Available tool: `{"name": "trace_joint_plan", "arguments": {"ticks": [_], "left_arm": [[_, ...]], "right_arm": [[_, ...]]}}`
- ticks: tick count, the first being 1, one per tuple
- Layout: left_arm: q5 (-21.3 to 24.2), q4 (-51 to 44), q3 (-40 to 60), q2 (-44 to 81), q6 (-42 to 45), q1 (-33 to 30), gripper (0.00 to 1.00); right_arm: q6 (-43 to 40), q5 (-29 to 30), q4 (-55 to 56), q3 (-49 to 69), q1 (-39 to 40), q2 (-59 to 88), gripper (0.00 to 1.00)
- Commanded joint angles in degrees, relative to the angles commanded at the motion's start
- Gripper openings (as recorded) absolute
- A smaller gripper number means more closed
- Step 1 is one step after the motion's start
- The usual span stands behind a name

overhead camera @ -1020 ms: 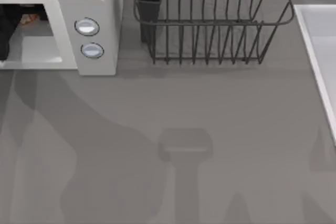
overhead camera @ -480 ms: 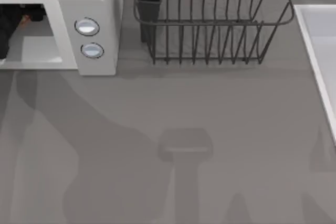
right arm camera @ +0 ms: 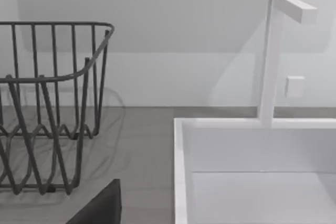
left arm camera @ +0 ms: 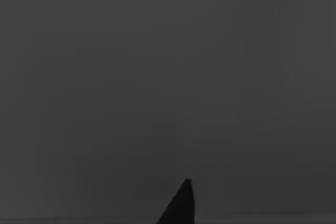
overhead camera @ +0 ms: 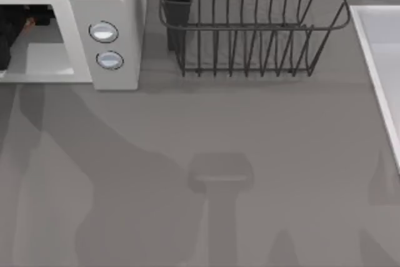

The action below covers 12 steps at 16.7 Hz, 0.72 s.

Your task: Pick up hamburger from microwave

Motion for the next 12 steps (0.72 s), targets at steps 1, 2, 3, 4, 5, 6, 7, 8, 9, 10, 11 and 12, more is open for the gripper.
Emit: {"name": "trace_joint_plan", "arguments": {"ticks": [1, 2, 3, 4, 5, 6, 7, 8, 9, 10, 11, 12], "left_arm": [[-0.04, -0.02, -0.09, -0.09, -0.01, -0.04, 0.0], [-0.34, -0.17, -0.72, -0.71, -0.12, -0.34, 0.0], [-0.9, -0.45, -1.91, -1.9, -0.31, -0.89, 0.0], [-1.7, -0.85, -3.63, -3.66, -0.6, -1.69, 0.0], [-2.76, -1.36, -5.93, -6.08, -0.96, -2.74, 0.0], [-3.99, -1.97, -8.67, -9.07, -1.4, -3.97, 0.0], [-5.39, -2.66, -11.82, -12.58, -1.88, -5.36, 0.0], [-6.94, -3.42, -15.34, -16.57, -2.42, -6.89, 0.0], [-8.61, -4.24, -19.18, -21.0, -3.01, -8.55, 0.0], [-10.37, -5.1, -23.25, -25.74, -3.62, -10.31, 0.0], [-12.2, -6.0, -27.48, -30.7, -4.26, -12.13, 0.0], [-14.08, -6.92, -31.85, -35.81, -4.92, -13.99, 0.0]], "right_arm": [[0.0, 0.0, 0.0, 0.0, 0.0, 0.0, 1.0], [0.0, 0.0, 0.0, 0.0, 0.0, 0.0, 1.0], [0.0, 0.0, 0.0, 0.0, 0.0, 0.0, 1.0], [0.0, 0.0, 0.0, 0.0, 0.0, 0.0, 1.0], [0.0, 0.0, 0.0, 0.0, 0.0, 0.0, 1.0], [0.0, 0.0, 0.0, 0.0, 0.0, 0.0, 1.0], [0.0, 0.0, 0.0, 0.0, 0.0, 0.0, 1.0], [0.0, 0.0, 0.0, 0.0, 0.0, 0.0, 1.0], [0.0, 0.0, 0.0, 0.0, 0.0, 0.0, 1.0], [0.0, 0.0, 0.0, 0.0, 0.0, 0.0, 1.0], [0.0, 0.0, 0.0, 0.0, 0.0, 0.0, 1.0], [0.0, 0.0, 0.0, 0.0, 0.0, 0.0, 1.0]]}}
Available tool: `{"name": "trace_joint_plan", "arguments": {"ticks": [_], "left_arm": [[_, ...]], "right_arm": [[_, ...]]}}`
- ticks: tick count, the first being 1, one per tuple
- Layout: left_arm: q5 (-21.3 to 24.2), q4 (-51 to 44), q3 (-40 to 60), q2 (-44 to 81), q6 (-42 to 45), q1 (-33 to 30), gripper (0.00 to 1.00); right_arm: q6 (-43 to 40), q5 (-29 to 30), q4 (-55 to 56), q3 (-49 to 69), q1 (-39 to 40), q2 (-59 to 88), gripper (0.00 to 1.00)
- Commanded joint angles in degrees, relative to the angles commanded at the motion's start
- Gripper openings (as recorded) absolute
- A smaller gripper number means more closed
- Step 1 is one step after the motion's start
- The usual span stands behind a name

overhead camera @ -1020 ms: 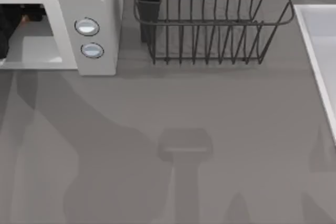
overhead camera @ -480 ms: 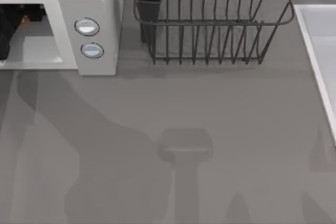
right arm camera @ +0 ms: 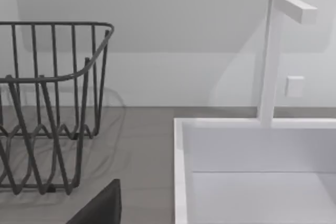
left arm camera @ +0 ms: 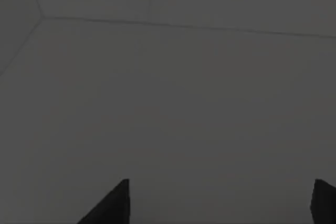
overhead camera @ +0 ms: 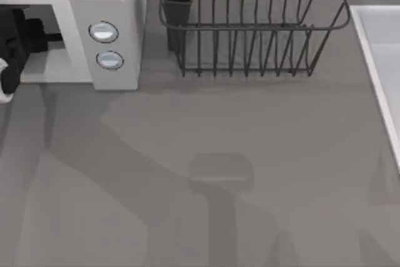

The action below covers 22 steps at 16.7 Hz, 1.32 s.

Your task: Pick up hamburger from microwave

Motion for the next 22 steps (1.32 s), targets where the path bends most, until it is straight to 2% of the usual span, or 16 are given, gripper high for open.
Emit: {"name": "trace_joint_plan", "arguments": {"ticks": [6, 10, 17, 22], "left_arm": [[-10.59, -5.18, -24.39, -27.45, -3.7, -10.53, 0.0], [-14.68, -7.17, -32.79, -36.0, -5.13, -14.59, 0.0], [-15.07, -6.19, -33.66, -34.75, -5.1, -14.09, 0.0], [-15.16, 6.48, -36.37, -23.92, -5.2, -14.63, 0.0]], "right_arm": [[0.0, 0.0, 0.0, 0.0, 0.0, 0.0, 1.0], [0.0, 0.0, 0.0, 0.0, 0.0, 0.0, 1.0], [0.0, 0.0, 0.0, 0.0, 0.0, 0.0, 1.0], [0.0, 0.0, 0.0, 0.0, 0.0, 0.0, 1.0]]}}
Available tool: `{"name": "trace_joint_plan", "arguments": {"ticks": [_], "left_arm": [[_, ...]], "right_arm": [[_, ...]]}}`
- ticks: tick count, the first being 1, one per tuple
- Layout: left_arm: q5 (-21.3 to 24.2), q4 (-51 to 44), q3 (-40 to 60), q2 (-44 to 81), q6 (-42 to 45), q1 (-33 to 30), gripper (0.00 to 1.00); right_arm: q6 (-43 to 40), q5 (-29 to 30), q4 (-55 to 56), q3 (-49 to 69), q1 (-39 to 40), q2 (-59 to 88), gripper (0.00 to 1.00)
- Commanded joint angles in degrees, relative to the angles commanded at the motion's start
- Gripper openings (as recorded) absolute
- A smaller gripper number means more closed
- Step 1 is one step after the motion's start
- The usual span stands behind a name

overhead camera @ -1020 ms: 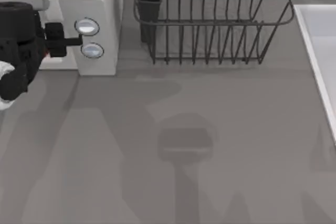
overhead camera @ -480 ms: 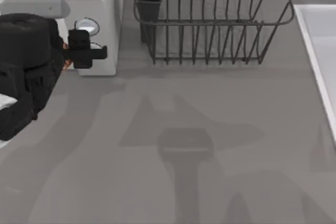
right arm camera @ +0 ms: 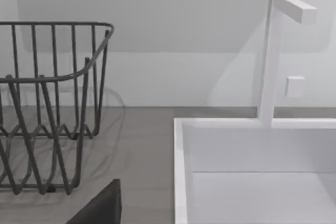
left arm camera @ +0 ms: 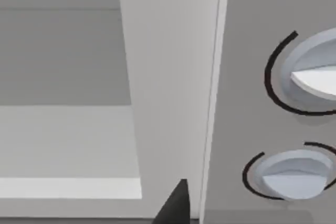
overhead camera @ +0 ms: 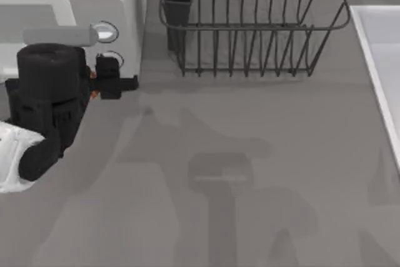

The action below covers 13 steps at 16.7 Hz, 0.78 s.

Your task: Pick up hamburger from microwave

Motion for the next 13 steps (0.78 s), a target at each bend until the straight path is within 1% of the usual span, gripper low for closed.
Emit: {"name": "trace_joint_plan", "arguments": {"ticks": [4, 7, 9, 13], "left_arm": [[0.18, 17.66, -3.67, 11.38, -0.02, -0.32, 0.0], [0.43, 26.89, -6.29, 17.97, 0.02, -0.38, 0.0], [0.58, 30.02, -7.44, 20.52, 0.05, -0.35, 0.0], [0.62, 30.73, -7.74, 21.11, 0.05, -0.34, 0.0]], "right_arm": [[0.0, 0.0, 0.0, 0.0, 0.0, 0.0, 1.0], [0.0, 0.0, 0.0, 0.0, 0.0, 0.0, 1.0], [0.0, 0.0, 0.0, 0.0, 0.0, 0.0, 1.0], [0.0, 0.0, 0.0, 0.0, 0.0, 0.0, 1.0]]}}
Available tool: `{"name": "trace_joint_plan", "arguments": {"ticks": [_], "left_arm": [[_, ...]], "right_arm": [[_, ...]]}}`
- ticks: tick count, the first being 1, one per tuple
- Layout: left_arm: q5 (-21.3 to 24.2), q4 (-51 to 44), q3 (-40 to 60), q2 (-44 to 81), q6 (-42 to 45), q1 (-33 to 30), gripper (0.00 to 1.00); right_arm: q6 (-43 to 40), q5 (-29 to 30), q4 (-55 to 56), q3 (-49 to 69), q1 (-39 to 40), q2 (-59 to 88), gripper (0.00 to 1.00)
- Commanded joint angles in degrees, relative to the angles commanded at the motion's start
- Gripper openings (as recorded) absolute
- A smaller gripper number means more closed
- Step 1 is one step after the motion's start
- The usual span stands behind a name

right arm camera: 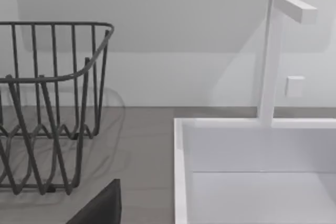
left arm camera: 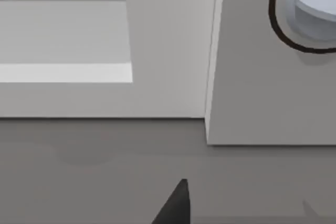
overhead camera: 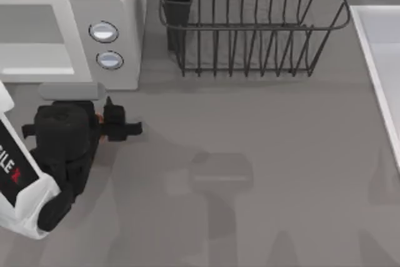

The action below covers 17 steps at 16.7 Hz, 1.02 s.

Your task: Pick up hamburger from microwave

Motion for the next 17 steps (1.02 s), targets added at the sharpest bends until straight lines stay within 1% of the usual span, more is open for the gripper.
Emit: {"name": "trace_joint_plan", "arguments": {"ticks": [1, 14, 15, 17], "left_arm": [[0.0, 0.0, 0.0, 0.0, 0.0, 0.0, 0.0], [0.0, 0.0, 0.0, 0.0, 0.0, 0.0, 0.98], [0.0, 0.0, 0.0, 0.0, 0.0, 0.0, 1.0], [0.0, 0.0, 0.0, 0.0, 0.0, 0.0, 1.0]], "right_arm": [[0.0, 0.0, 0.0, 0.0, 0.0, 0.0, 1.0], [0.0, 0.0, 0.0, 0.0, 0.0, 0.0, 1.0], [0.0, 0.0, 0.0, 0.0, 0.0, 0.0, 1.0], [0.0, 0.0, 0.0, 0.0, 0.0, 0.0, 1.0]]}}
